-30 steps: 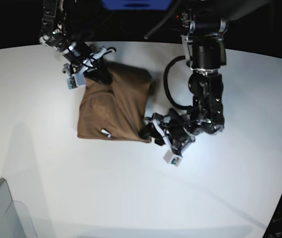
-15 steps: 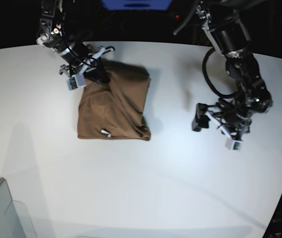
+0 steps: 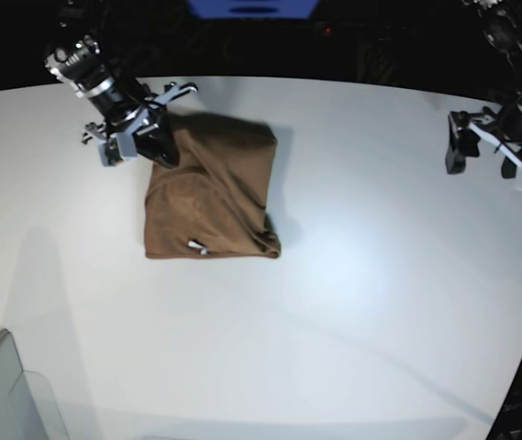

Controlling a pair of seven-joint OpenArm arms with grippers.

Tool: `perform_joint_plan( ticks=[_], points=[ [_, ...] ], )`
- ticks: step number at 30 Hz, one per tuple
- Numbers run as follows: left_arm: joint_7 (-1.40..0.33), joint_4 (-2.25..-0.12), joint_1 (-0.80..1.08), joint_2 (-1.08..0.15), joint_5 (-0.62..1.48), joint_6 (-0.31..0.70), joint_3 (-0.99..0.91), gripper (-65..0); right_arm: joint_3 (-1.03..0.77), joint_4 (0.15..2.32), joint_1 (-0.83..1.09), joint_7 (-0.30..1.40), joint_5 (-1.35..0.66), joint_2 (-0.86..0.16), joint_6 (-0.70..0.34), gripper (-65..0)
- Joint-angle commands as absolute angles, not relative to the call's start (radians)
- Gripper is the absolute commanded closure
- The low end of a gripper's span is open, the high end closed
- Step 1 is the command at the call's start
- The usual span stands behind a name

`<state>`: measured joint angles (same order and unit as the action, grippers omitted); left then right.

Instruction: Layout the t-shirt on the table in an organized manner, then fold the t-shirt properly

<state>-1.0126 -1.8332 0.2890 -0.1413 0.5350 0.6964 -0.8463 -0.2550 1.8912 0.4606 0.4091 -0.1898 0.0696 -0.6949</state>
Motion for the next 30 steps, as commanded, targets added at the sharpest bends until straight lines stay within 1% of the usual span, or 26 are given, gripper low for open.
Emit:
perform_joint_plan(
  ticks=[1, 5, 6, 10, 11, 12, 14, 17, 18, 19, 21, 24, 26, 30],
  points=[
    [-0.997, -1.854, 0.315, -0.156, 0.562, 0.698, -0.868, -65.0, -0.291, 1.916, 0.473, 0.392, -0.205, 0.07, -0.698, 0.0],
    [-0.997, -1.886, 0.417, -0.156, 0.588, 0.698, -0.917, -65.0, -0.395, 1.917, 0.513, 0.394, -0.206, 0.071, -0.698, 0.0],
    [-0.997, -1.89, 0.44, -0.156, 0.587, 0.698, -0.923, -59.5, -0.421, 1.917, 0.524, 0.394, -0.206, 0.071, -0.698, 0.0],
    [-0.997, -1.893, 0.51, -0.145, 0.587, 0.698, -0.954, -27.4, -0.538, 1.917, 0.561, 0.394, -0.206, 0.073, -0.698, 0.0],
    [-0.997, -1.888, 0.527, -0.145, 0.588, 0.698, -0.958, -20.6, -0.565, 1.917, 0.568, 0.394, -0.206, 0.079, -0.698, 0.0],
    [-0.997, -1.888, 0.545, -0.145, 0.59, 0.698, -0.958, -16.7, -0.602, 1.917, 0.573, 0.394, -0.206, 0.085, -0.698, 0.0],
    [-0.997, -1.888, 0.581, -0.143, 0.59, 0.698, -0.955, -14.1, -0.684, 1.911, 0.57, 0.4, -0.206, 0.102, -0.698, 0.0],
    [-0.99, -1.885, 0.636, -0.124, 0.576, 0.698, -0.955, -13.3, -0.823, 1.908, 0.556, 0.479, -0.203, 0.142, -0.698, 0.0],
    [-0.989, -1.885, 0.648, -0.117, 0.559, 0.698, -0.955, -12.1, -0.858, 1.897, 0.544, 0.513, -0.205, 0.15, -0.698, 0.0],
    [-0.987, -1.882, 0.657, -0.11, 0.538, 0.698, -0.952, -9.2, -0.901, 1.88, 0.53, 0.55, -0.205, 0.15, -0.698, 0.0],
    [-0.987, -1.863, 0.661, -0.081, 0.475, 0.698, -0.951, 0.0, -0.975, 1.81, 0.495, 0.616, -0.202, 0.153, -0.698, 0.0],
    [-0.951, -1.793, 0.645, -0.031, 0.358, 0.698, -0.946, -1.2, -1.066, 1.65, 0.437, 0.661, -0.196, 0.142, -0.698, 0.0],
    [-0.866, -1.722, 0.639, -0.007, 0.294, 0.698, -0.901, 0.0, -1.092, 1.546, 0.41, 0.659, -0.162, 0.117, -0.698, 0.0],
    [-0.667, -1.503, 0.627, -0.01, 0.18, 0.698, -0.74, -0.2, -1.11, 1.382, 0.367, 0.653, -0.088, 0.099, -0.698, 0.0]
  ],
)
